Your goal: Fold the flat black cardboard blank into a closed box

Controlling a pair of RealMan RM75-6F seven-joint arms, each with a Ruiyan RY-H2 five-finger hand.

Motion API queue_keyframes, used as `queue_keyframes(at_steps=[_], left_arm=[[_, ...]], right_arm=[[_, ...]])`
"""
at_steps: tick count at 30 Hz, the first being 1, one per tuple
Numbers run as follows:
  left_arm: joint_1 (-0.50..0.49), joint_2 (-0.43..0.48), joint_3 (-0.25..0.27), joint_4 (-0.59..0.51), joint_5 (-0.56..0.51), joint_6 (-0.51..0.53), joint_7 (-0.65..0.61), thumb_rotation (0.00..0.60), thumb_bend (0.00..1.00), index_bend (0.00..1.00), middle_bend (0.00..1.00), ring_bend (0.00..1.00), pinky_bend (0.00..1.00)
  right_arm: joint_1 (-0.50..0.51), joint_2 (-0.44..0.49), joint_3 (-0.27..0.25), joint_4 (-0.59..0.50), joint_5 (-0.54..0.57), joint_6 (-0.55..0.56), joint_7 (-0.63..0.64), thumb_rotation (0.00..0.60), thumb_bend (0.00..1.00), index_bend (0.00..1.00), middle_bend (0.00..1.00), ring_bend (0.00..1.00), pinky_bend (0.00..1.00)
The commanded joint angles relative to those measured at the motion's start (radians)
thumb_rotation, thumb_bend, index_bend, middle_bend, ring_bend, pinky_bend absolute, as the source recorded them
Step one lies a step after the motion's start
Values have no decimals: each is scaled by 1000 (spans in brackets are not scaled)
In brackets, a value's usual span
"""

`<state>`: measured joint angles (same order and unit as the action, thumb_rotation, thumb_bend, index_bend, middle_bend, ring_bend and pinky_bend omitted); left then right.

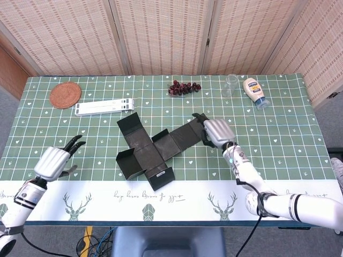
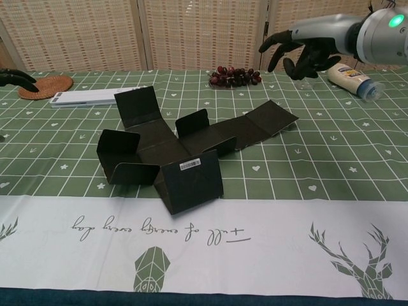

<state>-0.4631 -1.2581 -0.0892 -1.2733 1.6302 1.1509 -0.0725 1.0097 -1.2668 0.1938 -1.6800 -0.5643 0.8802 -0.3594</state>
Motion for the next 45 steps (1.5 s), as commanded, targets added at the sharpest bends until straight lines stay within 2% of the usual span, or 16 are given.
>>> queue_keyframes(at_steps=[1,9,20,26,45], left_arm=[[-36,-35,5,46,1,-34,-10,600,246,138,87,674,816],[-84,-98,12,119,-7,-56,-49,600,246,115,72,673,816],[-137,-179,21,219,-16,-78,-66,600,247,105,69,684,816],[-151,-219,29,278,-22,-73,-61,600,247,93,60,684,815],[-182,-343,59,360,-5,-31,-90,600,247,14,1,680,815]], right_arm=[[52,-22,-15,124,155,-88,-50,600,857,86,230,805,1000],[102,-103,-65,324,340,-160,-110,600,897,86,229,806,1000],[136,-225,-109,526,453,-253,-159,600,908,86,219,806,1000],[142,-275,-104,615,462,-281,-158,600,908,86,218,806,1000],[148,-365,-72,719,410,-302,-153,600,908,86,218,806,1000]])
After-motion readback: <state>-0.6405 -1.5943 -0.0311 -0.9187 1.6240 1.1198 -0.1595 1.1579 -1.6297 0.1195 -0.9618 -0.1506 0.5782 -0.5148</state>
